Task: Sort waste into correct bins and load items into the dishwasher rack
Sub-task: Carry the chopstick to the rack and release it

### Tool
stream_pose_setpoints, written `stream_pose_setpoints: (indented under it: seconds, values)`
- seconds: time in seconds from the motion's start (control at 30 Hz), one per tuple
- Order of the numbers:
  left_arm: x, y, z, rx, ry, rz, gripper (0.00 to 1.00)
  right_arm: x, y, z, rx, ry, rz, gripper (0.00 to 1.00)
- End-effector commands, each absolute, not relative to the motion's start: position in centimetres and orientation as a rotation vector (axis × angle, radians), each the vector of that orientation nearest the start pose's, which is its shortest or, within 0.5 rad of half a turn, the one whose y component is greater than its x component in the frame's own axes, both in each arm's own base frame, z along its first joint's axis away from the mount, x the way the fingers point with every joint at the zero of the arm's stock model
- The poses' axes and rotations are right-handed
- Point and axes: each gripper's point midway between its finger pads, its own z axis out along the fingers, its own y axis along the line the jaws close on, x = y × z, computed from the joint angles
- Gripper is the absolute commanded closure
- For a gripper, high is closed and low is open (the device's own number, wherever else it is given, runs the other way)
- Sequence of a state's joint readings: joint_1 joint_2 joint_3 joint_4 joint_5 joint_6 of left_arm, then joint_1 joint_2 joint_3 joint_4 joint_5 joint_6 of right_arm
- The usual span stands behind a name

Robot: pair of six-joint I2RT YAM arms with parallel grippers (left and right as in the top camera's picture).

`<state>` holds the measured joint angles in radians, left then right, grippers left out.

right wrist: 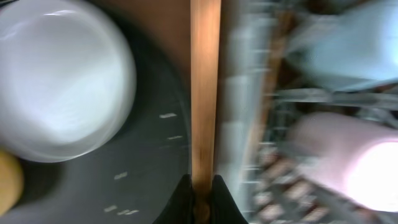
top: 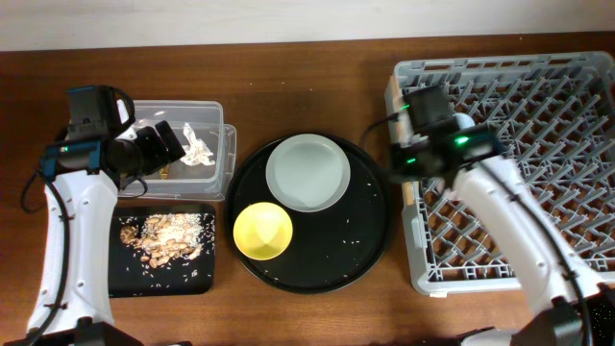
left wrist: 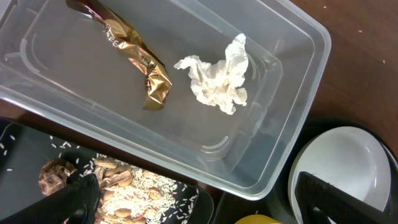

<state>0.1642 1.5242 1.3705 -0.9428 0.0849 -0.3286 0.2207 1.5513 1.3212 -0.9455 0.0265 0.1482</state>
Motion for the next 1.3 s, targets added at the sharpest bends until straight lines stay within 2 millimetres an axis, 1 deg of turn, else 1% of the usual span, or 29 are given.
stream_pose_setpoints:
  seconds: [0.0, 0.07, 0.13, 0.17, 0.2, 0.23, 0.27, 0.4, 0.5, 0.53, 0.57, 0.6, 0.73, 0.83, 0.9, 0.93, 1.0, 1.03, 1.07, 1.13, 1.17, 1.27]
  values:
    - [36.7, 4.8, 18.5, -0.616, 2.587, -0.153, 0.0, 36.5, 2.8, 14.4, -0.039, 2.766, -0.013, 0.96]
    - [36.7, 4.8, 18.5, -0.616, 2.587, -0.153, 0.01, 36.7, 1.0, 13.7, 0.03, 2.783, -0.022, 0.96]
    - [36.7, 4.8, 18.5, -0.616, 2.587, -0.153, 0.01, 36.7, -0.1, 13.1, 0.069, 2.802, -0.026, 0.96]
    - [36.7, 4.8, 18.5, -0.615, 2.587, -0.154, 0.01, 36.7, -0.2, 12.9, 0.063, 2.808, -0.013, 0.96]
    - [36.7, 4.8, 18.5, -0.616, 2.587, -0.153, 0.01, 36.8, 0.2, 12.7, 0.006, 2.816, 0.021, 0.96]
    - [36.7, 4.8, 18.5, -0.615, 2.587, -0.154, 0.0, 36.8, 1.1, 12.5, -0.081, 2.818, 0.082, 0.96]
    - [36.7, 4.8, 18.5, -0.615, 2.587, -0.153, 0.01, 36.7, 1.5, 12.4, -0.117, 2.819, 0.111, 0.96]
    - [36.7, 4.8, 18.5, -0.615, 2.587, -0.153, 0.01, 36.6, 1.8, 12.0, -0.128, 2.834, 0.137, 0.96]
    - [36.7, 4.8, 18.5, -0.615, 2.587, -0.154, 0.0, 36.3, 2.6, 11.8, -0.136, 2.844, 0.204, 0.95]
    - [36.7, 4.8, 18.5, -0.615, 2.587, -0.154, 0.0, 36.2, 2.6, 11.8, -0.134, 2.85, 0.207, 0.92]
    - [36.7, 4.8, 18.5, -0.615, 2.587, -0.154, 0.01, 36.0, 2.6, 11.7, -0.131, 2.859, 0.207, 0.82]
    - [36.7, 4.8, 18.5, -0.615, 2.587, -0.154, 0.0, 35.9, 2.6, 11.7, -0.131, 2.862, 0.207, 0.77]
    - [36.7, 4.8, 18.5, -0.615, 2.587, -0.154, 0.0, 35.8, 2.6, 11.6, -0.131, 2.866, 0.207, 0.61]
    - [36.7, 4.8, 18.5, -0.615, 2.587, -0.154, 0.01, 35.8, 2.7, 11.7, -0.131, 2.865, 0.215, 0.61]
    - [36.7, 4.8, 18.5, -0.615, 2.587, -0.154, 0.01, 35.6, 3.8, 12.5, -0.142, 2.853, 0.31, 0.6]
    - [36.7, 4.8, 18.5, -0.615, 2.587, -0.154, 0.01, 35.4, 4.6, 13.2, -0.142, 2.848, 0.376, 0.6]
    - [36.7, 4.8, 18.5, -0.615, 2.587, -0.154, 0.0, 34.8, 7.2, 15.5, -0.143, 2.822, 0.564, 0.55]
    - [36.7, 4.8, 18.5, -0.616, 2.587, -0.153, 0.01, 34.3, 9.0, 16.8, -0.19, 2.795, 0.658, 0.53]
    - [36.7, 4.8, 18.5, -0.615, 2.587, -0.154, 0.01, 33.8, 10.4, 17.6, -0.238, 2.778, 0.705, 0.51]
    - [36.7, 4.8, 18.5, -0.615, 2.587, -0.154, 0.0, 32.9, 12.7, 18.3, -0.329, 2.759, 0.743, 0.49]
    - [36.7, 4.8, 18.5, -0.615, 2.587, -0.154, 0.01, 32.1, 14.6, 18.5, -0.389, 2.763, 0.764, 0.48]
    - [36.7, 4.8, 18.5, -0.615, 2.587, -0.154, 0.0, 30.2, 18.4, 18.3, -0.427, 2.81, 0.812, 0.48]
